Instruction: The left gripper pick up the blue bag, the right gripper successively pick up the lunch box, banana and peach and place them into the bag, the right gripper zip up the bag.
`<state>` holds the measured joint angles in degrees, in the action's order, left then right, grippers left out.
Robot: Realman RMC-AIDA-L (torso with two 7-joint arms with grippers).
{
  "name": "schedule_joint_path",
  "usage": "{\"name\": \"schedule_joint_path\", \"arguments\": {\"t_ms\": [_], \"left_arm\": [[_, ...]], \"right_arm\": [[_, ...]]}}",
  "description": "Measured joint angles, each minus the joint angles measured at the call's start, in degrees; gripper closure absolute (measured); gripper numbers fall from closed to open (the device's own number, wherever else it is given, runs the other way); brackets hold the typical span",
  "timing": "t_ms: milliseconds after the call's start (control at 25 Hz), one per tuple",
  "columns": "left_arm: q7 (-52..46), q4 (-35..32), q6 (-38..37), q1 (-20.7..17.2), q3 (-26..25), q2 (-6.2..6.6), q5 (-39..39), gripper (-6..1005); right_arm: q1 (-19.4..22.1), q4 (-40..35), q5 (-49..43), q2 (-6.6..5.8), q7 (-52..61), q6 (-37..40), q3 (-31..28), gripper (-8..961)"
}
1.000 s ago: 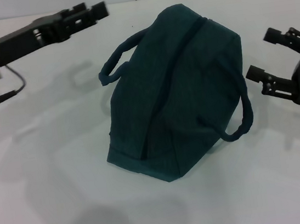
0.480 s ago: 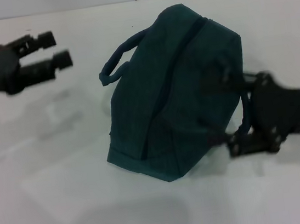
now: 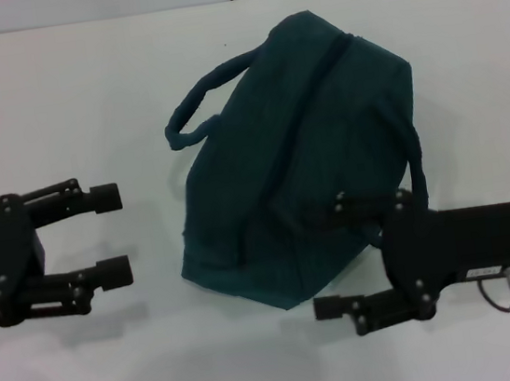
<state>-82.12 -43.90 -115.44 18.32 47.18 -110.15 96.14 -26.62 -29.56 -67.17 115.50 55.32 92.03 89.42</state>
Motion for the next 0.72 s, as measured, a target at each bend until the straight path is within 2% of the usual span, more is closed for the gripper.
{"name": "schedule_joint_path", "arguments": {"t_ms": [200,520,720], "left_arm": [[0.05,-0.04,-0.70,-0.59,0.02,-0.06,0.16,120],[0.10,0.11,-0.88,-0.28,0.78,-0.65,0.57,120],[0.74,0.16,-0.92,1.04,2.54,-1.48,0.82,120]], "right_arm": [[-0.95,0.00,-0.03,0.14,0.40,-1.96,2.02,119],[-1.14,0.00,0.24,0.15,0.40,-4.61,1.77,117],[-1.15,-0.26,0.40,-0.52,1.59,-4.60,1.60,115]]}}
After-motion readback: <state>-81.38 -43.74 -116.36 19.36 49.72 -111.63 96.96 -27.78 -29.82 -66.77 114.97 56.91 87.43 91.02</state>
